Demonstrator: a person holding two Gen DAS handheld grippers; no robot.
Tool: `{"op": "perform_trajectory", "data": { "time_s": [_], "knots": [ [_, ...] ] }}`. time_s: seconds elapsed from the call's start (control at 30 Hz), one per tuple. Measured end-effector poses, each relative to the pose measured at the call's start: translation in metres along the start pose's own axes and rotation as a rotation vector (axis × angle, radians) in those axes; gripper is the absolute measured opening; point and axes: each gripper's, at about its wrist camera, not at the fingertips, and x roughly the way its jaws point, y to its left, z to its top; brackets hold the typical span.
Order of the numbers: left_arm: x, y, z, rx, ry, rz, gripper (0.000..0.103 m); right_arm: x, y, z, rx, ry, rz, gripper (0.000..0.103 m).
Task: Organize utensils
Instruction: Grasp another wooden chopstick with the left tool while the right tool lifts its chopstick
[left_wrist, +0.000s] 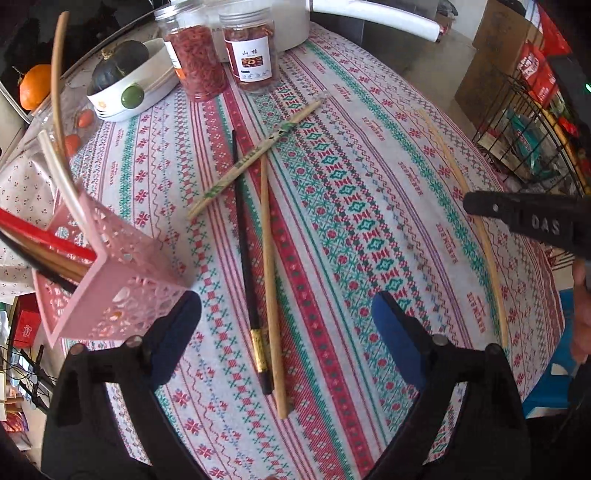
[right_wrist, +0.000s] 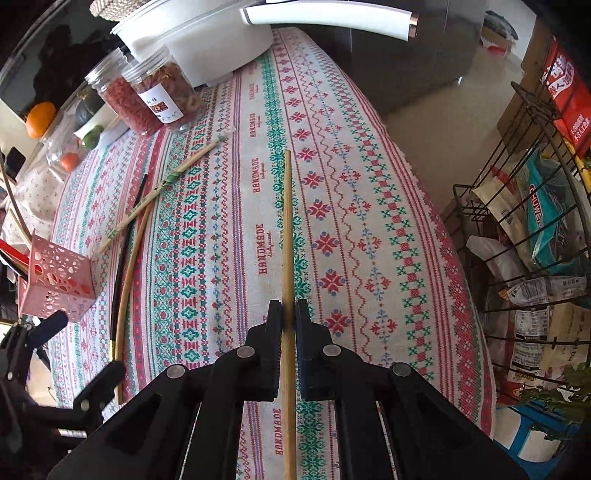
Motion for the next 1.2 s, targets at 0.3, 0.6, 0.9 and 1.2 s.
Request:
{"op": "perform_trajectory", "data": {
  "time_s": [0.3, 0.6, 0.9, 1.2],
  "knots": [
    [0.041, 0.015, 0.035, -0.114, 0.082, 0.020, 0.029, -0.004, -0.018, 0.006, 0.031, -0.001, 0.053, 0.007],
    [0.057, 0.015, 0.043, -0.097, 0.112, 0.045, 0.008, -0.004, -0.022, 0.007, 0.039, 0.002, 0.062, 0.007],
    [0.009, 0.001, 0.016, -0.042, 0.004, -0.043, 0.008, -0.023, -0.015, 0.002, 0.049, -0.044, 0.095, 0.007],
    [-0.060, 0.035, -0.033, -0.051, -0.177, -0.123, 0.008, -0.056, 0.011, -0.014, 0.026, -0.127, 0.185, 0.007]
  ]
}}
